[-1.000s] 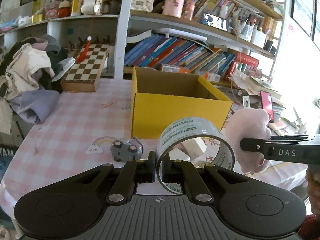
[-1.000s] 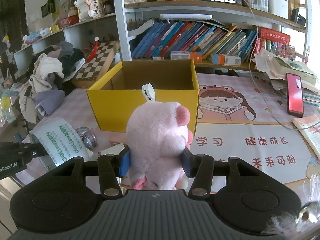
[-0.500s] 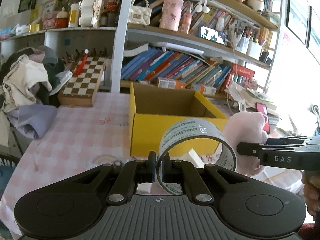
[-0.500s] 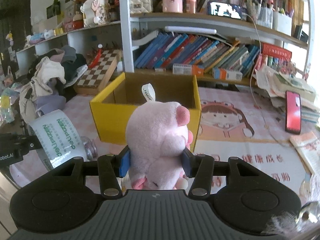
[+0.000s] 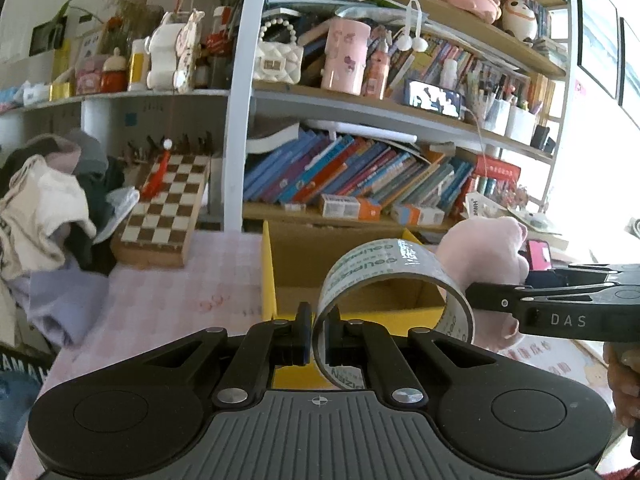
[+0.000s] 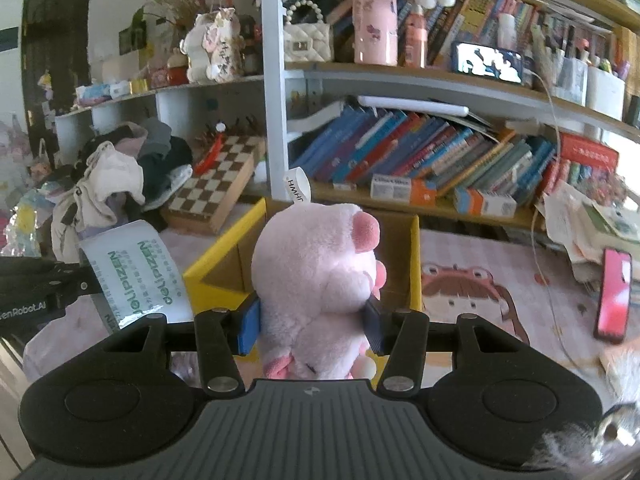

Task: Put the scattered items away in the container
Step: 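Carry the tape roll and pink pig with both grippers over the yellow box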

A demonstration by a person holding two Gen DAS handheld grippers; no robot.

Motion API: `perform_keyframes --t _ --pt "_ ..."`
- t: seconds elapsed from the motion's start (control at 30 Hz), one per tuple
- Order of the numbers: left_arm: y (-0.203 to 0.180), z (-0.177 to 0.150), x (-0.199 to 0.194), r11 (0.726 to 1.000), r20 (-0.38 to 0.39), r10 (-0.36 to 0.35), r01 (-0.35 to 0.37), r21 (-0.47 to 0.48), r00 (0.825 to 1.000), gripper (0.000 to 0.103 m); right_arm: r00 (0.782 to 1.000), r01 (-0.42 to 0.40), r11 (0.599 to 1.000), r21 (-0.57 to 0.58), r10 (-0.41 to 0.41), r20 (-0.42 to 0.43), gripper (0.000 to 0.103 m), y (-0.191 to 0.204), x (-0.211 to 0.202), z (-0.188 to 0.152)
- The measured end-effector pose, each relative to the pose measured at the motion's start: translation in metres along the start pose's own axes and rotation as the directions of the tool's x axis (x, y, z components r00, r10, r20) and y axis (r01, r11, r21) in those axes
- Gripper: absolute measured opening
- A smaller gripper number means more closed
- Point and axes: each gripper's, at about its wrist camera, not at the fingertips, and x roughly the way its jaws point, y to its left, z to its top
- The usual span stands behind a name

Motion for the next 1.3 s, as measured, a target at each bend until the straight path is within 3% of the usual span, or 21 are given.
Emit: perform_keyframes --t 0.37,0.63,0.8,0.93,1.1,1.2,1.3 --pt "-0.012 0.037 0.066 0.998 -0.015 0.033 -0.032 0.05 0.999 0.005 0.997 -0.07 0.993 -0.095 0.071 0.005 0.049 -0.033 0.058 0.04" --pt "-0.019 0.056 0.137 0.986 -0.089 0.09 -0.076 0.147 0.992 0.005 0.982 -0.137 0.969 -0.207 0.106 -0.156 0.049 -0.042 0.142 0.057" --pt "-0.017 0.055 0.178 0.976 -0.174 0.126 -0.091 0.198 0.977 0.005 0.956 -0.176 0.953 -0.247 0.105 -0.275 0.049 -0.046 0.194 0.056" --pt "-0.02 0.05 0.206 0.966 -0.235 0.153 -0.095 0.241 0.96 0.005 0.921 -0.228 0.924 -0.306 0.103 -0.375 0.049 -0.045 0.226 0.05" --pt "-0.024 0.047 0.231 0.953 -0.293 0.164 -0.075 0.293 0.942 0.005 0.891 -0.257 0.893 -0.37 0.071 -0.448 0.049 -0.043 0.252 0.044" --pt "-0.027 0.044 0.242 0.941 -0.311 0.189 -0.082 0.327 0.932 0.005 0.873 -0.242 0.892 -0.383 0.028 -0.487 0.049 -0.045 0.265 0.042" --pt "-0.028 0.04 0.251 0.936 -0.336 0.205 -0.083 0.343 0.919 0.005 0.853 -0.262 0.891 -0.371 0.034 -0.521 0.049 -0.048 0.272 0.039"
